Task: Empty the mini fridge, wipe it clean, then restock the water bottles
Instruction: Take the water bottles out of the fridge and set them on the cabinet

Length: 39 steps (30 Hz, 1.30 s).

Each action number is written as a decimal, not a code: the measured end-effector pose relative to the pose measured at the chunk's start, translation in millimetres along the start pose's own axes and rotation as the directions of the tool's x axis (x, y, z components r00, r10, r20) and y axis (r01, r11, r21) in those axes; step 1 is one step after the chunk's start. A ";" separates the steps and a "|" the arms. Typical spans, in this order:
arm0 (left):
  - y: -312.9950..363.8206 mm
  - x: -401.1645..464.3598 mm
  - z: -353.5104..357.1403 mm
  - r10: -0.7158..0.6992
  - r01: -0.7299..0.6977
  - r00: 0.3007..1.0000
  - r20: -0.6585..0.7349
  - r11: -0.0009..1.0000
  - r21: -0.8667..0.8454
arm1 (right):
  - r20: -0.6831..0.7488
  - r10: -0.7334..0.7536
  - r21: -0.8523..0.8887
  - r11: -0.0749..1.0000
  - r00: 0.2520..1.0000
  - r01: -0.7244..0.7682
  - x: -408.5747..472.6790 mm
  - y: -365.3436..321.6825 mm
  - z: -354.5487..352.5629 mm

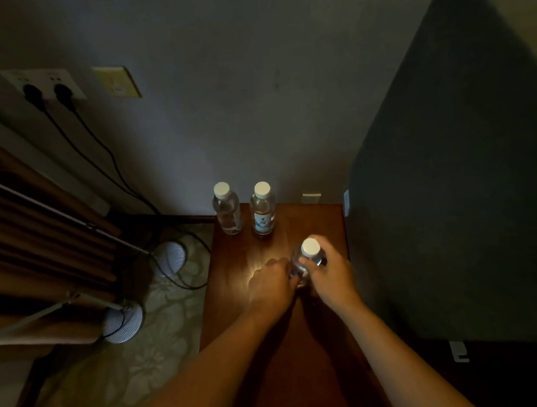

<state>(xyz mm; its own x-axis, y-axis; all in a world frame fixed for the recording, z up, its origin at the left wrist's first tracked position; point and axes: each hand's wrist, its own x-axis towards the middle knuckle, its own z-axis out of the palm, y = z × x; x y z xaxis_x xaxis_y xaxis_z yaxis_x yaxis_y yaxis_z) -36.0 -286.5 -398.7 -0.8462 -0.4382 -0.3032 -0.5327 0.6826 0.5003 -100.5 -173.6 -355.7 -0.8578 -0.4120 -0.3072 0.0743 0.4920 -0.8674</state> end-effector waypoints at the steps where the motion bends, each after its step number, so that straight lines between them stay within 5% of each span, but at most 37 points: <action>1: -1.5 5.3 -1.1 -0.006 0.006 1.000 -0.004 1.000 -0.009 | -0.011 -0.003 0.000 1.000 1.000 0.003 6.6 -2.7 1.9; 20: -20.4 49.7 -17.0 -0.015 0.014 1.000 -0.008 0.996 -0.092 | -0.119 0.042 -0.036 0.998 0.992 -0.046 113.6 -31.7 13.0; 39: -5.1 -4.0 -67.7 0.000 -0.027 0.986 -0.168 0.987 -0.157 | -0.120 0.034 -0.070 0.997 0.992 -0.043 53.7 -58.0 -9.0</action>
<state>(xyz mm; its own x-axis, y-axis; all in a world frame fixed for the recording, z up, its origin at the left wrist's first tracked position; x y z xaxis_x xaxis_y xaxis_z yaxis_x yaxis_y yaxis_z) -29.1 -327.8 -345.1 -0.8322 -0.5300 -0.1628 -0.5012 0.5936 0.6296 -155.5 -217.4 -318.4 -0.9095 -0.3000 -0.2876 0.0754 0.5616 -0.8240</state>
